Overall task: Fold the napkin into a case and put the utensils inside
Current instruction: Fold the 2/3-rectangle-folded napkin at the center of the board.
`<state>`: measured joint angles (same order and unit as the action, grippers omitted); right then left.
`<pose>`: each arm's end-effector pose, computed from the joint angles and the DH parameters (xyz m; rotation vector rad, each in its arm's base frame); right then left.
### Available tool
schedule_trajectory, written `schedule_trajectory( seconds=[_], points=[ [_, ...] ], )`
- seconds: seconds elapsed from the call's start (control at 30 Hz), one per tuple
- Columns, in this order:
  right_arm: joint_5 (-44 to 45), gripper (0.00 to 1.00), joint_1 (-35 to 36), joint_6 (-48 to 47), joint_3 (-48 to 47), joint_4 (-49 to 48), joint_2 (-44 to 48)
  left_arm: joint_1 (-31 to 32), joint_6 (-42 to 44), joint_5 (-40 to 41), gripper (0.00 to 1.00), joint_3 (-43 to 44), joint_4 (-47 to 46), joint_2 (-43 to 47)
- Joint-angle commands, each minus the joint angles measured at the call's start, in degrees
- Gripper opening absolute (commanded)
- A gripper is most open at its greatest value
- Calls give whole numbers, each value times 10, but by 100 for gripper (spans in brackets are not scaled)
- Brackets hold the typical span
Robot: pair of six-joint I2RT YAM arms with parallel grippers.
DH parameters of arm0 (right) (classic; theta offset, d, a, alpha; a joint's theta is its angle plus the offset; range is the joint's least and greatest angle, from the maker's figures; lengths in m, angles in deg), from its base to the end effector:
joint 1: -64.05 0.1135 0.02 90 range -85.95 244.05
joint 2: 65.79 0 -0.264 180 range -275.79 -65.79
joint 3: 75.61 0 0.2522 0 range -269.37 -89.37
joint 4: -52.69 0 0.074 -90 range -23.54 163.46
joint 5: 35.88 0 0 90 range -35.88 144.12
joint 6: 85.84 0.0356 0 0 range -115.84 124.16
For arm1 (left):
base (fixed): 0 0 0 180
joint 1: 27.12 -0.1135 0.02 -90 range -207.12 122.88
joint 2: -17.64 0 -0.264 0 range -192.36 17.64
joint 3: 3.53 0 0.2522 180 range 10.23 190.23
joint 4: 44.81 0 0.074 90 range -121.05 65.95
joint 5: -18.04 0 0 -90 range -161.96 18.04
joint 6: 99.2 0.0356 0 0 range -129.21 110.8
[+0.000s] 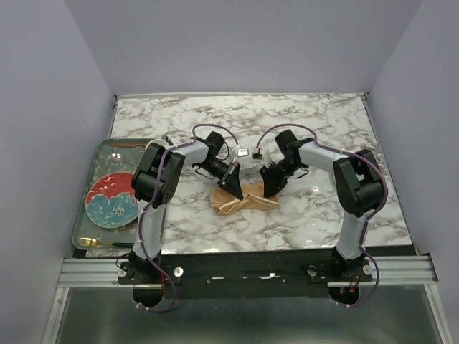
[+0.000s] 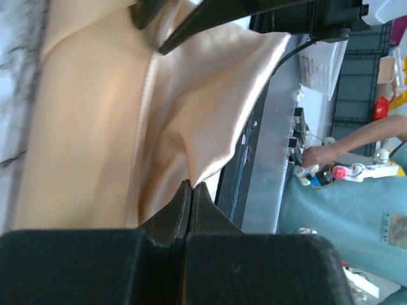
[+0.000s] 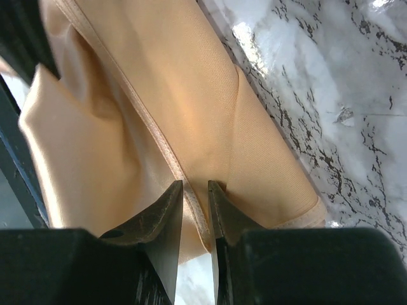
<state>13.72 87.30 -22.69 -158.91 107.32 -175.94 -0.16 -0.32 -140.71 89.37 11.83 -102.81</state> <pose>0.3133 0.1597 0.1474 -1.2544 2.5028 1.0226 0.3292 -0.2047 0.1380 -0.8567 -2.3656 1.7187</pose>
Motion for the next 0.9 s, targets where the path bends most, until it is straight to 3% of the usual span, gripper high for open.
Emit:
schedule_trajectory(
  seconds=[0.0,0.37,0.67,0.87],
  points=[
    [7,30,0,-20,-17,10,-8,-21,4,-36,0,22,21,-41],
    [-9,35,0,-1,-41,25,-5,-53,27,-44,0,53,59,-118],
    [10,51,-35,25,-102,56,42,-58,25,-32,0,64,63,-134],
    [-49,75,-62,-63,-112,81,83,-57,24,-31,0,67,64,-140]
  ],
)
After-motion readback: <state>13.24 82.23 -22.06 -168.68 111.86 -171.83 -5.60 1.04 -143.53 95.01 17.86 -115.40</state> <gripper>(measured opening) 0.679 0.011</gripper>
